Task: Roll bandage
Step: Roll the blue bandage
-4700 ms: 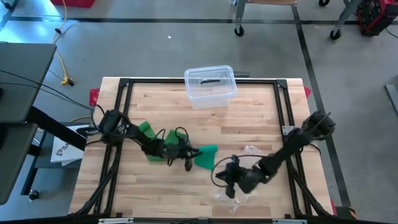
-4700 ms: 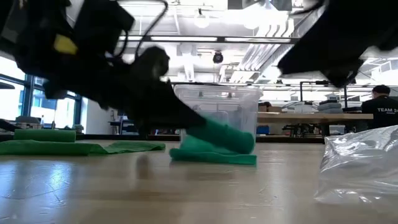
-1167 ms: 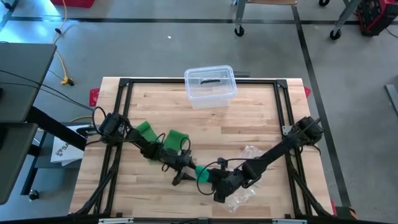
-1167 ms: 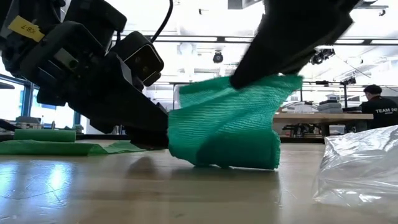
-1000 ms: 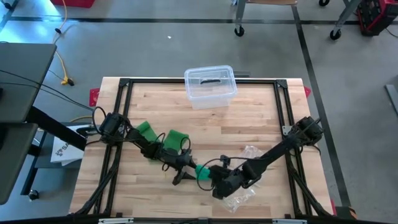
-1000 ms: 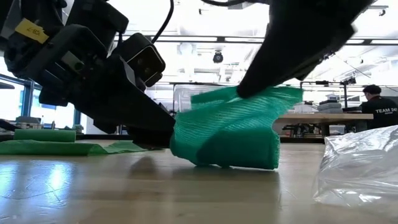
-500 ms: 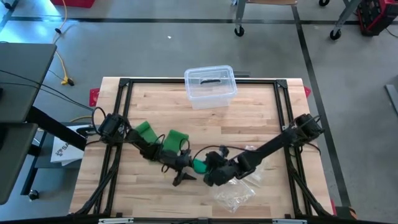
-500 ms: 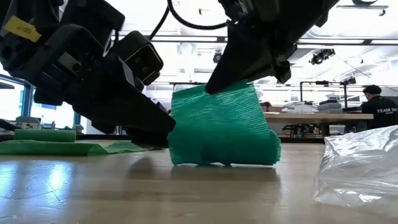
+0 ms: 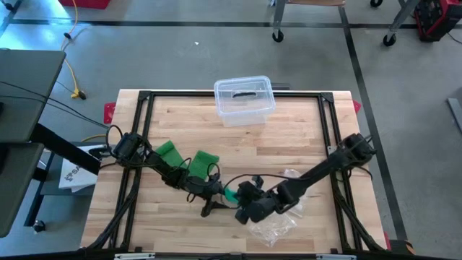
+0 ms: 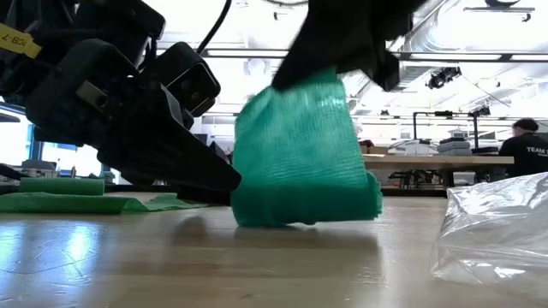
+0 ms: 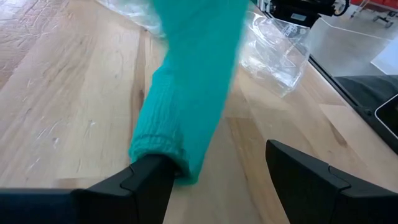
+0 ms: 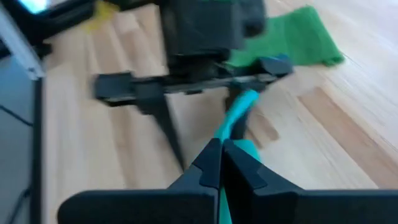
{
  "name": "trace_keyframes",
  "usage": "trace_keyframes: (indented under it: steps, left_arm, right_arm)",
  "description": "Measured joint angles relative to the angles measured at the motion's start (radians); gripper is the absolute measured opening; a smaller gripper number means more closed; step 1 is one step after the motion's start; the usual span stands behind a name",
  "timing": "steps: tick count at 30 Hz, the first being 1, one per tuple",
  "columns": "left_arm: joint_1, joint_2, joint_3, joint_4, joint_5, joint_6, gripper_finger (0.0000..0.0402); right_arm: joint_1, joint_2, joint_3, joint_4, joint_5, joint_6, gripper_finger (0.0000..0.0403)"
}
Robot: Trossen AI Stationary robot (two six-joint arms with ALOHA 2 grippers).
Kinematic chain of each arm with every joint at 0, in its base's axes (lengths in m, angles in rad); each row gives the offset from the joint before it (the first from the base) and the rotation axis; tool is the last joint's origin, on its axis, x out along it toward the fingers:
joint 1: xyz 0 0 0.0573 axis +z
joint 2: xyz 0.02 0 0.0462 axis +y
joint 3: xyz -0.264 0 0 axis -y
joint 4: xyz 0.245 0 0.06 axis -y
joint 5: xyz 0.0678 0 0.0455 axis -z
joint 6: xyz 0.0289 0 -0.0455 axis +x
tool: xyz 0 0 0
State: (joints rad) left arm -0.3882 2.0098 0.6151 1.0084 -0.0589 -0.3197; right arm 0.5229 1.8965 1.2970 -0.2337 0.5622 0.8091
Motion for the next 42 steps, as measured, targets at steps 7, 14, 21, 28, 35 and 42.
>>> trace_keyframes:
  steps: [7,14,21,28,35,42]
  left_arm:
    - [0.000,0.000,0.000,0.000,0.002,0.001,0.0241]
    - [-0.008,0.000,0.000,-0.014,0.002,0.011,0.0241]
    - [-0.011,0.000,0.000,-0.023,0.002,0.000,0.0241]
    - [-0.012,0.000,0.000,-0.025,0.010,0.000,0.0241]
    - [-0.020,0.000,0.000,-0.032,0.016,0.000,0.0233]
    - [-0.022,0.000,0.000,-0.048,-0.024,-0.017,0.0173]
  right_arm:
    - [0.017,0.000,0.096,-0.148,0.059,0.010,0.0000]
    - [0.015,0.000,0.066,-0.225,0.078,0.094,0.0000]
    - [-0.002,0.000,0.051,-0.264,0.077,0.106,0.0000]
    - [0.019,0.000,0.155,-0.268,0.084,-0.030,0.0000]
    - [-0.035,-0.001,0.158,-0.462,0.093,0.037,0.0000]
    - [-0.080,0.000,0.005,-0.313,0.028,0.036,0.0000]
